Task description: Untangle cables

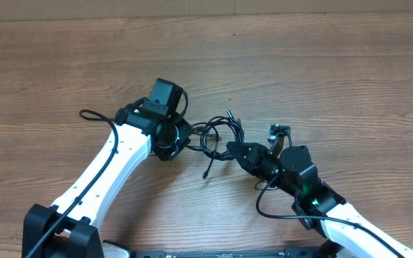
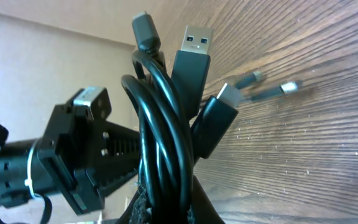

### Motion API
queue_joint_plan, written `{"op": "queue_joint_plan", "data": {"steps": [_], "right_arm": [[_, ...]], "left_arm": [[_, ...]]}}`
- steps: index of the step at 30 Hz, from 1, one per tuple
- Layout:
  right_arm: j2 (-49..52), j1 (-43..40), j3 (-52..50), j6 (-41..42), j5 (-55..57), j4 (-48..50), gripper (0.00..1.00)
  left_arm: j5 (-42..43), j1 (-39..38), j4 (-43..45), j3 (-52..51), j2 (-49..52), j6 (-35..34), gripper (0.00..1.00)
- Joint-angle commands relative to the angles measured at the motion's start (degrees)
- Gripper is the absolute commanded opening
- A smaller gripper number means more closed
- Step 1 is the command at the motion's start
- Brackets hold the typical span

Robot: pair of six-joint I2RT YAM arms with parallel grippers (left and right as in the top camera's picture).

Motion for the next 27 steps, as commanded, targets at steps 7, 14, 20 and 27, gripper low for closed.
{"op": "queue_joint_plan", "data": {"steps": [7, 14, 20, 27], "right_arm": [[-2.2, -1.4, 1.1, -3.0, 3.6, -1.5, 0.04], [-2.3, -1.4, 1.1, -3.0, 2.9, -5.6, 0.04], [-2.7, -1.9, 1.1, -3.0, 2.7, -5.8, 0.04], [-2.7, -1.8, 1.1, -3.0, 2.5, -8.9, 0.04]], "left_arm": [[-30.9, 1.9, -3.0, 0.2, -0.7, 4.4, 0.04], [-41.6, 2.1, -10.2, 0.2, -0.6, -10.4, 0.04], [-45.8, 4.3, -12.8, 0.2, -0.7, -10.5, 0.04], [-17.1, 4.0, -2.3, 0.2, -0.6, 9.6, 0.04]]}}
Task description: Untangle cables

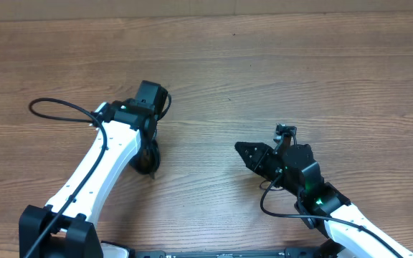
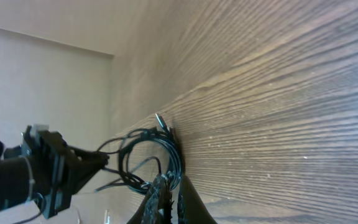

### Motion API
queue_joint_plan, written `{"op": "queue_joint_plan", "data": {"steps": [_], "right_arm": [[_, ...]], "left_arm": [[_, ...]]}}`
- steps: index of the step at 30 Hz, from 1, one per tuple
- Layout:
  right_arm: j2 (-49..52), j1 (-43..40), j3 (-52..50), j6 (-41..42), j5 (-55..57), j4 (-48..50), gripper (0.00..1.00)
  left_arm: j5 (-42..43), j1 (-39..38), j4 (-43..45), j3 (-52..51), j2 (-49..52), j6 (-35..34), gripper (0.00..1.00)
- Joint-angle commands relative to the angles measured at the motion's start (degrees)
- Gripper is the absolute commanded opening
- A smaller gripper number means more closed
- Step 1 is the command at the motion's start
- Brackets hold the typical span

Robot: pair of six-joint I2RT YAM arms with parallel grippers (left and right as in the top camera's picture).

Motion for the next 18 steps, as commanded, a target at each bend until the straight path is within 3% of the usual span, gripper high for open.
{"op": "queue_joint_plan", "data": {"steps": [1, 3, 7, 9, 12, 16, 17, 18], "right_arm": [[-0.8, -0.3, 0.5, -0.6, 0.7, -2.6, 0.04], [-0.8, -0.4, 0.5, -0.6, 0.8, -3.9, 0.04], [-0.8, -0.9, 0.5, -0.6, 0.8, -5.5, 0.04], [-0.8, -1.4, 0.5, -0.6, 0.8, -6.6, 0.04], [-0.8, -1.6, 0.5, -0.6, 0.9, -7.9, 0.04], [-0.8, -1.6, 0.5, -0.6, 1.7, -8.6, 0.08], [-0.8, -1.6, 0.5, -0.6, 1.7, -8.7, 0.09], [-0.8, -1.6, 0.5, -0.6, 1.9, -8.7, 0.1]], "left_arm": [[22.5, -0.5, 9.9, -0.1, -0.6, 20.9, 0.04], [36.3, -1.0, 18.5, -0.1, -0.6, 35.2, 0.04], [53.1, -1.0, 27.0, -0.1, -0.6, 43.0, 0.04], [51.9, -1.0, 27.0, -0.1, -0.6, 43.1, 0.04], [43.6, -1.0, 24.5, -0.1, -0.6, 43.0, 0.09], [37.1, -1.0, 20.9, -0.1, -0.5, 42.6, 0.33], [36.5, -1.0, 20.3, -0.2, -0.4, 42.6, 0.48], [36.5, -1.0, 20.2, -0.2, -0.3, 42.6, 0.54]]}}
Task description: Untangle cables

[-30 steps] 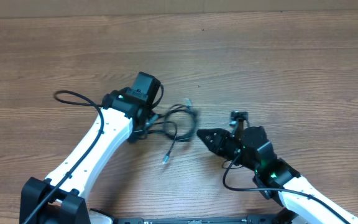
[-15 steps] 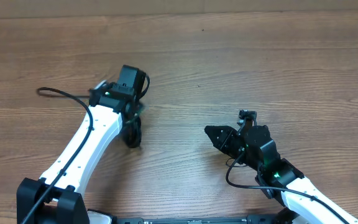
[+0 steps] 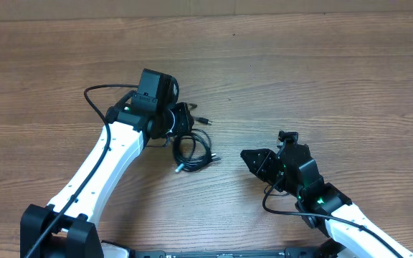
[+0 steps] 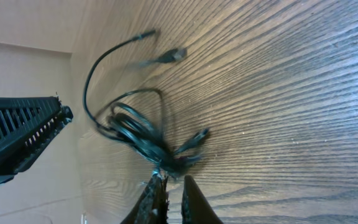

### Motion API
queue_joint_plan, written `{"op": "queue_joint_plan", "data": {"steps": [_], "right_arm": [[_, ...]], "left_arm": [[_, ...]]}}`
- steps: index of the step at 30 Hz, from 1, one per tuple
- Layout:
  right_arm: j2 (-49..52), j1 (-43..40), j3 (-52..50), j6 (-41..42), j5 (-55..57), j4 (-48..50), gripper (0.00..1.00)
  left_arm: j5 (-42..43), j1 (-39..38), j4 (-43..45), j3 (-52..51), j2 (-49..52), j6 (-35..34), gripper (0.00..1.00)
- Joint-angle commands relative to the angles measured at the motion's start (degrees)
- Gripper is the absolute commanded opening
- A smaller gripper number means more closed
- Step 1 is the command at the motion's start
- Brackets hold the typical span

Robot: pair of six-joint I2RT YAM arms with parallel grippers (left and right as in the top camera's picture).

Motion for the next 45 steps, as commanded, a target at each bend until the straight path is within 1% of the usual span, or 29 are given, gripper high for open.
{"op": "queue_joint_plan", "data": {"steps": [1, 3, 7, 8, 11, 13, 16, 18, 19, 20, 21, 22, 23, 25, 27, 30, 31, 33, 36, 41, 45], "right_arm": [[-0.7, -0.4, 0.5, -0.4, 1.5, 0.1, 0.13], [-0.7, -0.4, 0.5, -0.4, 1.7, -0.1, 0.15], [-0.7, -0.4, 0.5, -0.4, 2.1, -1.0, 0.21], [-0.7, -0.4, 0.5, -0.4, 2.1, -1.2, 0.22], [-0.7, -0.4, 0.5, -0.4, 2.1, -1.2, 0.28], [-0.7, -0.4, 0.5, -0.4, 2.1, -1.2, 0.31], [-0.7, -0.4, 0.5, -0.5, 2.8, -2.0, 0.37], [-0.7, -0.4, 0.5, -0.4, 3.7, -3.2, 0.4], [-0.7, -0.4, 0.5, -0.4, 3.8, -3.6, 0.4], [-0.7, -0.4, 0.5, -0.4, 4.0, -4.2, 0.41], [-0.7, -0.4, 0.5, -0.4, 4.0, -4.5, 0.41], [-0.7, -0.4, 0.5, -0.4, 4.1, -4.8, 0.41], [-0.7, -0.4, 0.5, -0.5, 4.2, -5.0, 0.41], [-0.7, -0.4, 0.5, -0.4, 5.1, -5.7, 0.43], [-0.7, -0.4, 0.5, -0.4, 5.6, -6.5, 0.45], [-0.7, -0.4, 0.5, -0.4, 5.7, -6.7, 0.45], [-0.7, -0.4, 0.5, -0.4, 5.7, -6.7, 0.46], [-0.7, -0.4, 0.5, -0.4, 5.7, -6.8, 0.47], [-0.7, -0.4, 0.5, -0.4, 5.7, -6.8, 0.49], [-0.7, -0.4, 0.5, -0.4, 6.2, -7.1, 0.52], [-0.7, -0.4, 0.5, -0.4, 6.4, -7.1, 0.52]], "left_arm": [[-3.9, -0.1, -0.6, 0.3, -0.3, 0.7, 0.61], [-3.9, -0.1, -0.5, 0.3, -0.3, 0.7, 0.7], [-3.9, -0.1, 0.3, 0.3, -0.3, 0.7, 0.8], [-4.0, -0.1, 0.5, 0.3, -0.3, 0.2, 0.79], [-5.5, -0.1, 0.3, 0.3, 0.0, -5.7, 0.78], [-7.6, -0.1, -0.3, 0.3, 0.7, -11.8, 0.79], [-7.2, -0.1, -0.7, 0.3, 2.7, -20.5, 0.8], [-5.4, -0.4, -0.6, 0.3, 4.0, -23.3, 0.77], [-4.7, -0.7, -0.5, 0.3, 5.0, -24.1, 0.71], [-4.7, -0.9, -0.5, 0.3, 5.7, -24.4, 0.67], [-4.7, -1.3, -0.5, 0.3, 6.7, -24.4, 0.57], [-4.8, -1.6, -0.5, 0.3, 7.4, -24.4, 0.53], [-4.8, -1.9, -0.5, 0.3, 8.2, -24.4, 0.52], [-4.7, -2.2, 0.3, 0.3, 9.8, -24.4, 0.54], [-4.7, -2.3, 1.4, 0.3, 10.8, -24.8, 0.61], [-4.7, -2.3, 2.6, 0.3, 11.6, -29.2, 0.62], [-4.7, -2.3, 3.1, 0.3, 11.7, -30.9, 0.6], [-4.7, -2.4, 4.1, 0.3, 11.7, -33.7, 0.52], [-4.8, -3.4, 4.9, 0.3, 11.7, -38.3, 0.45], [-6.9, -6.5, 5.3, 0.3, 12.1, -42.0, 0.44], [-9.5, -9.2, 5.6, 0.3, 13.4, -42.9, 0.45]]}}
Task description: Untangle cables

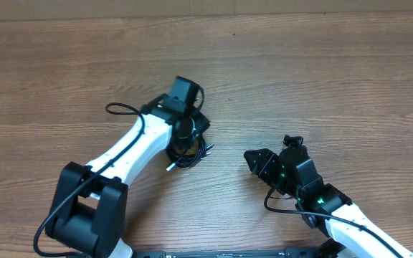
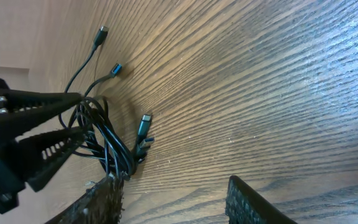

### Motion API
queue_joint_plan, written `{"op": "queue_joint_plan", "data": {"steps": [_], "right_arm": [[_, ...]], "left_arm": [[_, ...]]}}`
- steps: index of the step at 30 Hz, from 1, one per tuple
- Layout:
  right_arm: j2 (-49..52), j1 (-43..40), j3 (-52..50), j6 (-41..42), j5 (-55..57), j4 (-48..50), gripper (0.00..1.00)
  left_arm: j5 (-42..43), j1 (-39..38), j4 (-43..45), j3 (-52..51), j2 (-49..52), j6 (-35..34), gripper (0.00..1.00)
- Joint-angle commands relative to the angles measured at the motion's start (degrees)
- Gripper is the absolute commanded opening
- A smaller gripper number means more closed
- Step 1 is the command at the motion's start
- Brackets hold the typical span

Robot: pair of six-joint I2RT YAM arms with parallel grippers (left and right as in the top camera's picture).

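A tangle of thin black cables lies on the wooden table, left of centre. In the right wrist view the tangle shows several plug ends fanned out toward the table's middle. My left gripper is down on the tangle. Its two black fingers stand apart, with strands running between their tips. My right gripper sits a short way right of the tangle, pointing at it. Its jaws are wide apart, holding nothing and touching nothing.
The wooden table stretches bare to the far edge and to both sides. The left arm's own black supply cable loops out beside its wrist. A pale wall shows beyond the table in the right wrist view.
My left gripper has moved right, from beside the tangle to right on it, straddling the strands. My right gripper has gone from nearly shut to wide open. The tangle lies in about the same place.
First both grippers held the tangle between them at mid-table. Then the right gripper was shut and empty, with the tangle off to the left at the left gripper. Then the tangle lay loose on the table beside the open left gripper, which now straddles it.
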Motion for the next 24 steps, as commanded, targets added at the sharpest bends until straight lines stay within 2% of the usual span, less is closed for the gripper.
{"op": "queue_joint_plan", "data": {"steps": [1, 11, 12, 13, 14, 15, 16, 18, 21, 23, 24], "right_arm": [[-0.7, -0.2, 0.5, -0.4, 1.2, -0.2, 0.52], [-0.7, -0.2, 0.5, -0.4, 1.2, -0.4, 0.52], [-0.7, -0.2, 0.5, -0.4, 1.2, -0.4, 0.52], [-0.7, -0.2, 0.5, -0.4, 1.2, -0.4, 0.52], [-0.6, -0.2, 0.4, -0.5, 1.2, -0.4, 0.52], [-0.6, -0.2, 0.4, -0.4, 1.2, -0.4, 0.52], [-0.4, -0.2, 0.4, -0.5, 1.2, -0.4, 0.52], [-0.1, -0.2, 0.4, -0.5, 1.2, -0.5, 0.43], [-0.1, -0.2, 0.5, -0.5, 1.7, -0.6, 0.42], [-0.2, -0.2, 0.5, -0.5, 1.8, -0.6, 0.42], [-0.2, -0.2, 0.5, -0.5, 1.8, -0.6, 0.42]], "left_arm": [[-3.5, -2.0, 0.5, 0.3, 1.9, -2.4, 0.45], [-6.0, -2.4, 0.2, 0.3, 6.8, -2.3, 0.45], [-6.0, -2.4, 0.2, 0.3, 7.0, -2.3, 0.4], [-6.2, -2.4, 0.3, 0.3, 7.2, -2.3, 0.3], [-6.2, -2.4, 0.5, 0.3, 7.3, -2.3, 0.15], [-6.2, -2.4, 0.7, 0.3, 7.3, -2.3, 0.04], [-6.1, -2.4, 1.4, 0.3, 7.3, -2.1, 0.04], [-3.8, -2.3, 3.7, 0.4, 7.2, 1.7, 0.04], [1.2, -2.1, 5.7, 1.3, 7.0, 9.9, 0.04], [6.0, -1.6, 5.4, 2.8, 6.7, 17.2, 0.04], [9.9, -1.0, 5.1, 3.8, 6.3, 23.1, 0.04]]}}
